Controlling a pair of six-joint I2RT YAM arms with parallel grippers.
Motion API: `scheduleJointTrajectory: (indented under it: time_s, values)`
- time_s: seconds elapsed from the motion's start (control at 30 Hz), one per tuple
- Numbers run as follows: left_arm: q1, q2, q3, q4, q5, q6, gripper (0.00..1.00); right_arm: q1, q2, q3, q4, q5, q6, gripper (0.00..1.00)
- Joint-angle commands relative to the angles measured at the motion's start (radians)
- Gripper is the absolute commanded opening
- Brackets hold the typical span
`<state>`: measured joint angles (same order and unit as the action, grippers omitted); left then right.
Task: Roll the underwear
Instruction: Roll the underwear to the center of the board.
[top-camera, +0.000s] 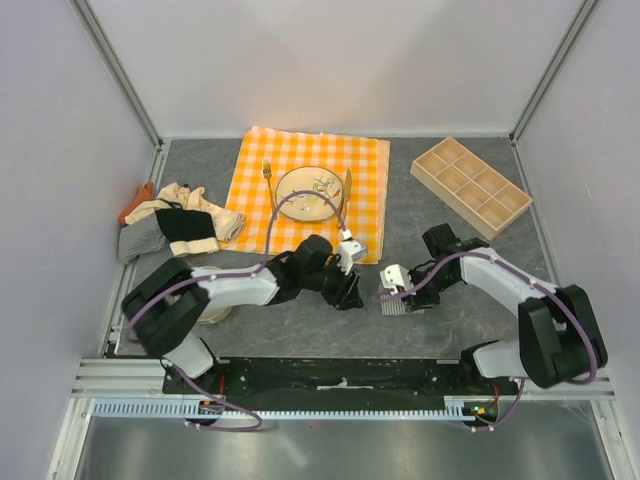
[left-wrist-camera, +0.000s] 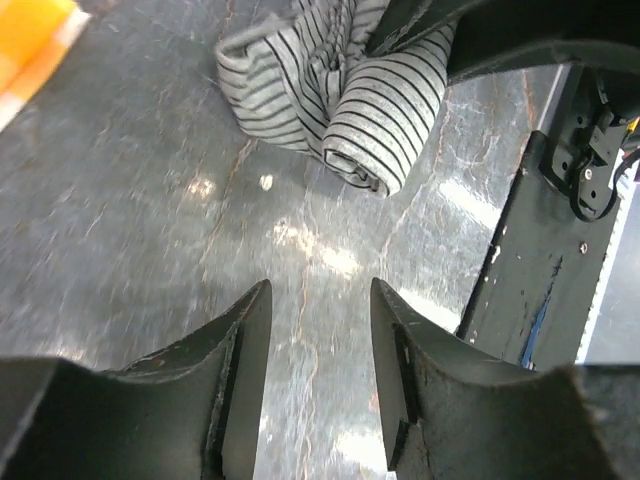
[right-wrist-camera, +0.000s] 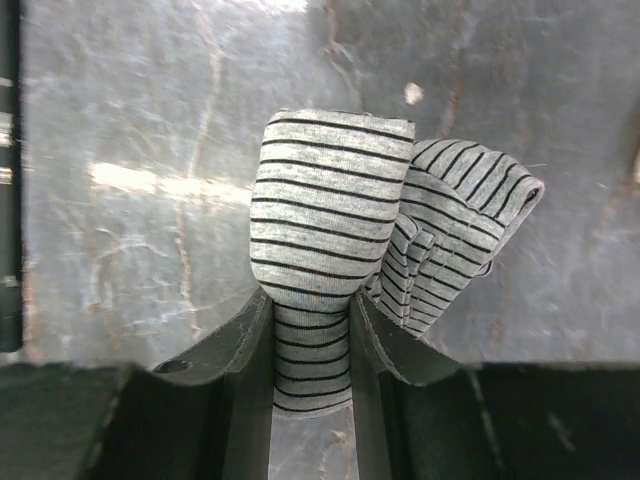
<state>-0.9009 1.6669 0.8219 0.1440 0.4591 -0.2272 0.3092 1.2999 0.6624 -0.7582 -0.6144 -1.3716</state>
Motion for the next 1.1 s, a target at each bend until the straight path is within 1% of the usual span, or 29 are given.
scheduleJointTrajectory:
  time_s: [0.0,0.03,0.13,0.2,0.23,0.27,0.3,0.33,0.37,0.47,0.53,0.57,0.6,0.67,0.7,0.73,0.77,0.8,0.83,0.87,0.97,1.07]
  values:
    - [0.000,-0.230,-0.176,0.234,-0.125,-0.009,0.51,0.001,0.146,0.100,-0.263,-0.133,-0.037,0.27]
    - [0.002,-0.260,-0.246,0.291,-0.122,-0.008,0.52,-0.001,0.171,0.115,-0.279,-0.145,-0.038,0.27]
    - [0.002,-0.344,-0.361,0.367,-0.154,-0.015,0.55,0.001,0.269,0.173,-0.326,-0.179,-0.034,0.27]
    - [0.002,-0.367,-0.426,0.434,-0.187,-0.044,0.63,0.001,0.346,0.213,-0.354,-0.197,-0.029,0.28]
    - [0.003,-0.377,-0.446,0.462,-0.209,-0.063,0.69,-0.001,0.369,0.239,-0.360,-0.199,-0.023,0.28]
    - [0.003,-0.378,-0.463,0.501,-0.224,-0.102,0.70,-0.001,0.413,0.252,-0.362,-0.197,-0.011,0.29]
    - [0.003,-0.377,-0.486,0.518,-0.243,-0.128,0.73,0.001,0.433,0.265,-0.363,-0.199,0.009,0.29]
    - [0.003,-0.375,-0.494,0.522,-0.264,-0.156,0.81,0.001,0.453,0.278,-0.366,-0.200,0.019,0.29]
    - [0.003,-0.371,-0.497,0.522,-0.298,-0.200,0.84,0.001,0.494,0.302,-0.374,-0.205,0.022,0.29]
    - [0.005,-0.329,-0.501,0.546,-0.261,-0.219,0.84,0.001,0.561,0.353,-0.395,-0.212,0.045,0.29]
    - [0.005,-0.300,-0.507,0.610,-0.208,-0.245,0.83,-0.001,0.582,0.377,-0.400,-0.214,0.071,0.29]
    - [0.005,-0.258,-0.509,0.643,-0.188,-0.257,0.83,0.001,0.598,0.381,-0.398,-0.212,0.075,0.30]
    - [0.005,-0.233,-0.514,0.726,-0.168,-0.270,0.84,0.001,0.604,0.384,-0.400,-0.212,0.078,0.30]
    - [0.003,-0.168,-0.506,0.798,-0.106,-0.316,0.83,0.001,0.613,0.390,-0.397,-0.209,0.085,0.30]
    - [0.005,-0.100,-0.488,0.830,-0.090,-0.330,0.83,0.001,0.616,0.393,-0.398,-0.209,0.088,0.31]
    - [0.005,-0.067,-0.475,0.883,-0.051,-0.354,0.83,-0.001,0.619,0.394,-0.395,-0.209,0.091,0.31]
    - [0.005,-0.038,-0.463,0.916,-0.034,-0.366,0.83,0.001,0.625,0.396,-0.394,-0.206,0.097,0.31]
    - [0.003,0.026,-0.440,0.946,-0.019,-0.377,0.83,0.001,0.631,0.398,-0.394,-0.205,0.100,0.32]
    - [0.005,0.051,-0.432,1.009,0.002,-0.397,0.83,0.001,0.633,0.401,-0.392,-0.203,0.103,0.32]
    - [0.005,0.079,-0.425,1.037,0.007,-0.406,0.83,0.001,0.642,0.402,-0.389,-0.196,0.111,0.32]
    - [0.003,0.148,-0.403,1.095,0.016,-0.422,0.83,-0.001,0.654,0.402,-0.382,-0.185,0.117,0.33]
    - [-0.003,0.186,-0.380,1.089,0.016,-0.423,0.82,-0.001,0.662,0.402,-0.377,-0.177,0.123,0.33]
